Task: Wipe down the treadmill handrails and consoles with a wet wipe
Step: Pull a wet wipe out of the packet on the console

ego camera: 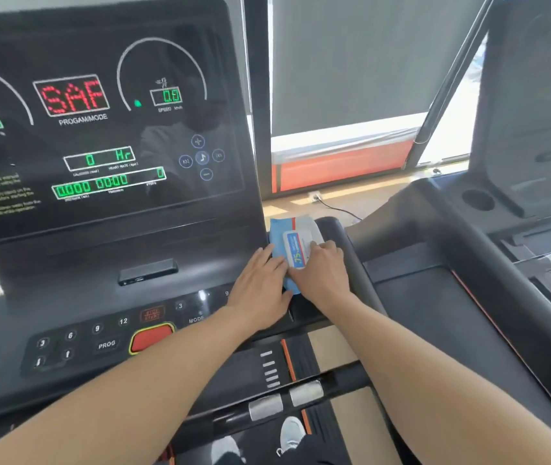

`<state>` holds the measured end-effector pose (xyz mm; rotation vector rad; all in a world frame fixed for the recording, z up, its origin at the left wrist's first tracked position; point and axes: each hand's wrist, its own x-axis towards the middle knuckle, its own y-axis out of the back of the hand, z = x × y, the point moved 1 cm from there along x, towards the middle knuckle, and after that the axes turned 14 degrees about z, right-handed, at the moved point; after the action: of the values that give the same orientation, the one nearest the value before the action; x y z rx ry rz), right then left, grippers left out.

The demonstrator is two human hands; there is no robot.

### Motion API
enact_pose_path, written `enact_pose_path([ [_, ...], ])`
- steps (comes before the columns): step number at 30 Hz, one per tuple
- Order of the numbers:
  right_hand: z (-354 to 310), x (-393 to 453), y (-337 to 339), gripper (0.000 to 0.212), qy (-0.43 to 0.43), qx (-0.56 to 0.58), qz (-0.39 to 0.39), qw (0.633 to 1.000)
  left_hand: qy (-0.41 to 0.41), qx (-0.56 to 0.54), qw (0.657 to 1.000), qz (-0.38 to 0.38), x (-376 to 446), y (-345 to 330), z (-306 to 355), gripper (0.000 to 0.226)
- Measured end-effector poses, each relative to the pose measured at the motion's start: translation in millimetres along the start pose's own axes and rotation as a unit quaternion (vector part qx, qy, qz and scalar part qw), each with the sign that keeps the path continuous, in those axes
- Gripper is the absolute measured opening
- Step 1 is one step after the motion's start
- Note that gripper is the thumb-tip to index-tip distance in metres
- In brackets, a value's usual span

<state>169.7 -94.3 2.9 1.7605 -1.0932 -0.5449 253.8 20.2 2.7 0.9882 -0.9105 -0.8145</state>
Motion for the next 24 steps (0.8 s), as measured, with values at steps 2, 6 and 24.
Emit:
enact_pose_path([
  [2,-2,1,-4,0.064,-0.028,0.003,0.001,1.0,-0.011,0.006,1.0,0.0,2,-2,-3,0.053],
  [6,-3,3,-5,0.073,-0.092,0.064,0.015,0.994,-0.015,0.014,1.0,0.005,10,-5,-8,0.066],
  [24,9,-11,6,0.049,-0.095,0.093,0.073,0.988,-0.002,-0.043,0.999,-0.028,43,-22,6,0.112],
])
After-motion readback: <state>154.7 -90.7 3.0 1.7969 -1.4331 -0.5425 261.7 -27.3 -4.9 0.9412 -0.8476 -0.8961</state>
